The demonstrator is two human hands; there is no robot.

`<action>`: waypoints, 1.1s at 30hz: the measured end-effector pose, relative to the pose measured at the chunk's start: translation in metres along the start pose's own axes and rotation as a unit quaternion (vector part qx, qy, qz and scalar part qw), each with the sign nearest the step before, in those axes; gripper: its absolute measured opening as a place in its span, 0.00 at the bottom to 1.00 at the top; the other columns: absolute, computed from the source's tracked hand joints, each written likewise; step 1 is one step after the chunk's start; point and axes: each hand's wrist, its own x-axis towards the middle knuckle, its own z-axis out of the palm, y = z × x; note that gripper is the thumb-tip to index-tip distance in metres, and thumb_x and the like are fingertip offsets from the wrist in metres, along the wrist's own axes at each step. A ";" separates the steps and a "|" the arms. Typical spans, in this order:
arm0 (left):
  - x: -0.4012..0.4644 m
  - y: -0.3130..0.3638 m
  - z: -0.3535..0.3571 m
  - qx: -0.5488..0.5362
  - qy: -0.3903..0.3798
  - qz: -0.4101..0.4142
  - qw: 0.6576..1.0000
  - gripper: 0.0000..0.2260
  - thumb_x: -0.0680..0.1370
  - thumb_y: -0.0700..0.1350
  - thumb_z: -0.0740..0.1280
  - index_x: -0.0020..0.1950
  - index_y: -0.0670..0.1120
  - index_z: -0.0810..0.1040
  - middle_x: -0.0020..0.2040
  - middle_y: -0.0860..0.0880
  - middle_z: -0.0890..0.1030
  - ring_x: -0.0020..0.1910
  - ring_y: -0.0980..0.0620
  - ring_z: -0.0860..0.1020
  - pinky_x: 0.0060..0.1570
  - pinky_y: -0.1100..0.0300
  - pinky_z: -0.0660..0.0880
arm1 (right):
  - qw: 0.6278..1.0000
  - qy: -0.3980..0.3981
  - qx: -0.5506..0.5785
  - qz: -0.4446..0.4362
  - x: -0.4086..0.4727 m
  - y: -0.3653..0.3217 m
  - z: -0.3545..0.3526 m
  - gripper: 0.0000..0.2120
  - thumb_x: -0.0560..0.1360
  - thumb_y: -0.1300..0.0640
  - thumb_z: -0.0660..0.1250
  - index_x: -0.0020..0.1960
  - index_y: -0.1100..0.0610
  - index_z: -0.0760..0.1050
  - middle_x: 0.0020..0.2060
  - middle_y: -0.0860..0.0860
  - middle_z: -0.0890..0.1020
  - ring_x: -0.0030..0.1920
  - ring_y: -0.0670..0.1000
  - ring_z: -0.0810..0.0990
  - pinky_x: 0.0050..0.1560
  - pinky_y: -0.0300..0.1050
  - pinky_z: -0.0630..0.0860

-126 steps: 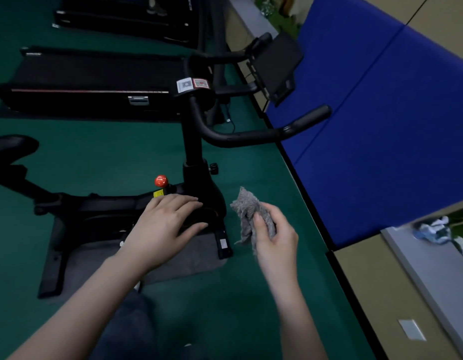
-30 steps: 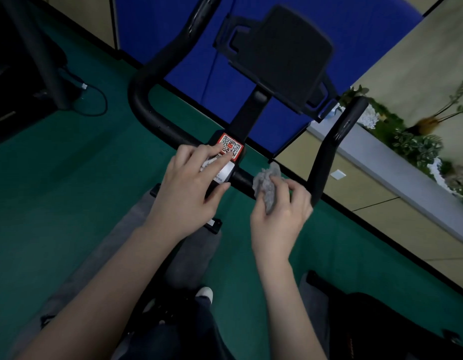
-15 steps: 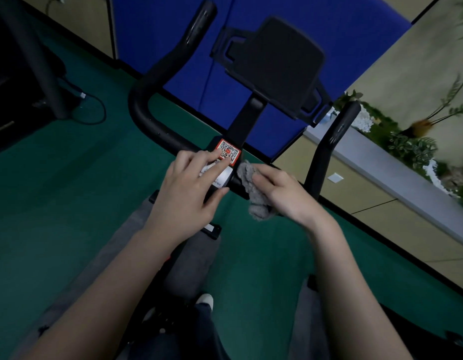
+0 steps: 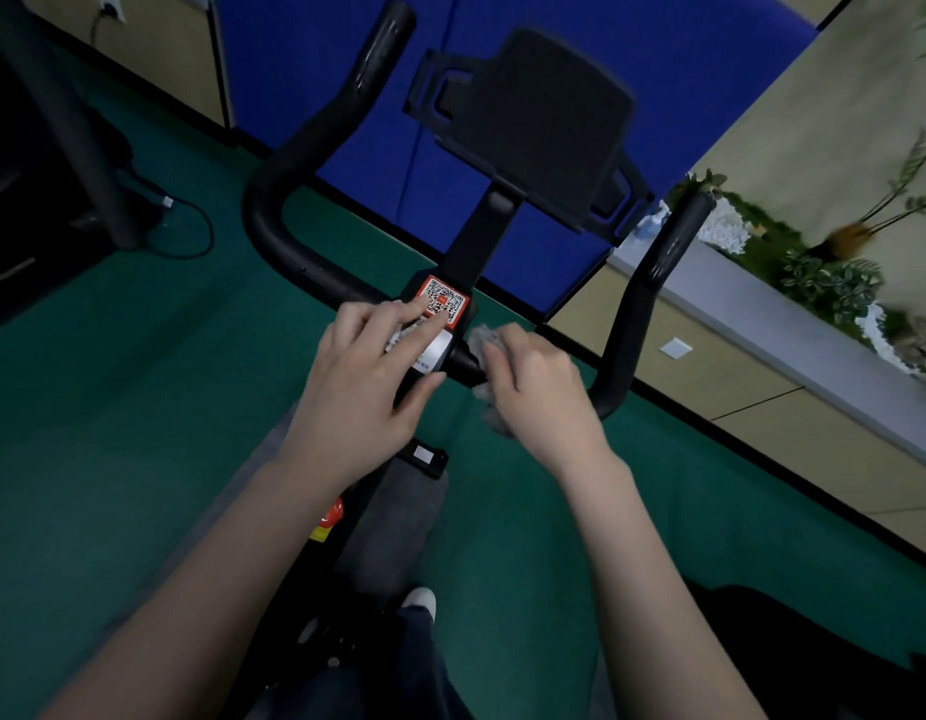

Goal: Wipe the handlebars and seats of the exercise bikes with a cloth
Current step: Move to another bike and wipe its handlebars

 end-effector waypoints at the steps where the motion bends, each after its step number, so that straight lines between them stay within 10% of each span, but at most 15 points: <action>1: 0.000 0.000 0.000 -0.001 0.001 -0.001 1.000 0.22 0.75 0.50 0.66 0.68 0.47 0.73 0.63 0.49 0.74 0.56 0.47 0.68 0.55 0.49 0.70 | 1.000 0.019 -0.004 0.012 -0.006 0.006 -0.002 0.10 0.81 0.56 0.57 0.50 0.60 0.73 0.42 0.56 0.78 0.44 0.59 0.76 0.46 0.51 0.69; 10: 0.000 0.001 0.000 0.004 -0.003 -0.003 1.000 0.21 0.76 0.49 0.66 0.68 0.46 0.74 0.63 0.48 0.74 0.57 0.47 0.67 0.55 0.48 0.70 | 0.962 0.243 0.121 0.014 -0.047 -0.021 0.021 0.14 0.76 0.63 0.67 0.61 0.62 0.74 0.52 0.54 0.80 0.51 0.52 0.78 0.56 0.45 0.74; 16: 0.001 -0.001 -0.003 0.007 -0.015 0.001 1.000 0.22 0.76 0.51 0.66 0.68 0.46 0.73 0.64 0.49 0.74 0.57 0.47 0.66 0.55 0.48 0.70 | 0.866 0.204 0.366 0.271 -0.080 -0.047 0.063 0.15 0.72 0.59 0.73 0.50 0.47 0.69 0.39 0.40 0.80 0.39 0.35 0.80 0.38 0.23 0.70; 23: 0.002 -0.002 -0.006 0.016 -0.027 0.005 0.999 0.22 0.76 0.53 0.64 0.69 0.47 0.72 0.64 0.49 0.73 0.58 0.47 0.67 0.56 0.47 0.71 | 0.677 0.156 0.562 0.449 -0.025 -0.051 0.079 0.12 0.70 0.62 0.74 0.51 0.58 0.76 0.46 0.54 0.84 0.44 0.50 0.84 0.49 0.47 0.81; 28: 0.002 -0.002 -0.007 0.019 -0.033 0.011 0.999 0.22 0.77 0.53 0.63 0.70 0.47 0.72 0.64 0.48 0.73 0.58 0.46 0.67 0.55 0.47 0.71 | 0.584 0.211 0.633 0.463 -0.026 -0.057 0.075 0.11 0.69 0.66 0.75 0.49 0.61 0.77 0.43 0.56 0.84 0.38 0.49 0.85 0.36 0.39 0.79; 33: 0.002 -0.002 -0.007 0.012 -0.028 0.009 0.999 0.22 0.76 0.52 0.65 0.69 0.47 0.72 0.64 0.48 0.74 0.58 0.46 0.67 0.55 0.47 0.72 | 0.595 0.269 0.585 0.482 -0.049 -0.039 0.063 0.13 0.67 0.64 0.77 0.47 0.58 0.76 0.44 0.56 0.84 0.42 0.51 0.85 0.43 0.44 0.82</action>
